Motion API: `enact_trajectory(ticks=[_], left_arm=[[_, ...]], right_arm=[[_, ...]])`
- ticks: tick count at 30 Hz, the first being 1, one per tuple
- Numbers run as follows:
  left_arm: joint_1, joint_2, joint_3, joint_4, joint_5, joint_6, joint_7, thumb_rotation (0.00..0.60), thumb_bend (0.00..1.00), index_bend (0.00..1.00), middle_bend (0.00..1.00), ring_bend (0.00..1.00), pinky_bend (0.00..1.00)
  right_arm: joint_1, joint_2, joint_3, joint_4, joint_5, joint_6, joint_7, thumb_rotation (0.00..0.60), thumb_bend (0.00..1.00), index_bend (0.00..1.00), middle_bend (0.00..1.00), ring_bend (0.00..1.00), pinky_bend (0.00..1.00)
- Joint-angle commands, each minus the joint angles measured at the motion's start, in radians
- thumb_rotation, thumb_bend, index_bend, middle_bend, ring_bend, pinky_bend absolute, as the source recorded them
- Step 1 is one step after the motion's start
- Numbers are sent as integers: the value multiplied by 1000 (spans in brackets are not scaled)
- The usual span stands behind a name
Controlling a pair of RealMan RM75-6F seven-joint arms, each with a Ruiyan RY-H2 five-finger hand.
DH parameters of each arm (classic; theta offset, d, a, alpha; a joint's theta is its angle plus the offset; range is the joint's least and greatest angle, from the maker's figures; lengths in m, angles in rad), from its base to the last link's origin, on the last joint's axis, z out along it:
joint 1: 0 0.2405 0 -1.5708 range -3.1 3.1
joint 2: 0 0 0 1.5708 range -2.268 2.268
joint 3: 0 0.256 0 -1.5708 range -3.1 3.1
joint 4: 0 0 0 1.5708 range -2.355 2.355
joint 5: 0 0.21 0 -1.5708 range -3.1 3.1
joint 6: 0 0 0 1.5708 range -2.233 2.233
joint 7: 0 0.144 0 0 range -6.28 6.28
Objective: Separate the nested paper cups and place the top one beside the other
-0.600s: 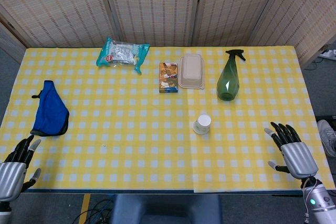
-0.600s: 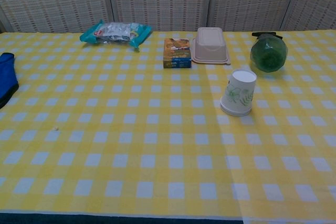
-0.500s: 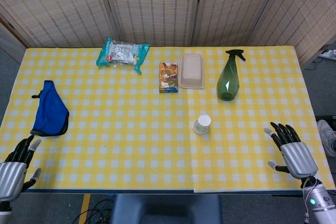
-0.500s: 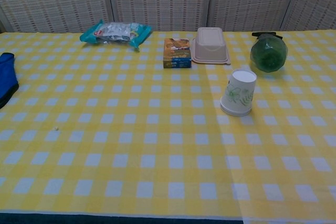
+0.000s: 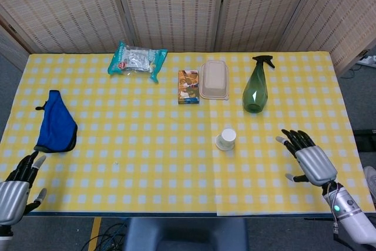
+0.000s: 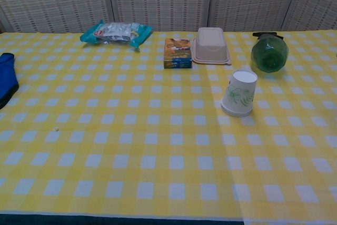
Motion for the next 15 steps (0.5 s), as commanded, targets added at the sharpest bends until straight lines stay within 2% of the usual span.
enact_trajectory(ticks=[1, 4, 9, 15], left_arm=[[0, 4, -7, 3, -13, -1, -8, 600, 382, 0, 0, 30, 291], [-1, 8, -12, 5, -23, -3, -25, 600, 381, 0, 0, 30, 291], [-2, 17, -19, 14, -47, -13, -50, 600, 382, 0, 0, 30, 291], [4, 23, -25, 20, -56, -2, -70, 600, 382, 0, 0, 30, 291]], right_arm=[[149, 51, 96, -71, 109, -180, -13, 600, 129, 101, 0, 0, 0], [235, 45, 141, -86, 192, -289, -64, 600, 141, 104, 0, 0, 0], [362, 25, 189, -101, 333, -431, -163, 600, 147, 148, 0, 0, 0], [498, 18, 198, -110, 513, -556, -270, 600, 155, 152, 0, 0, 0]])
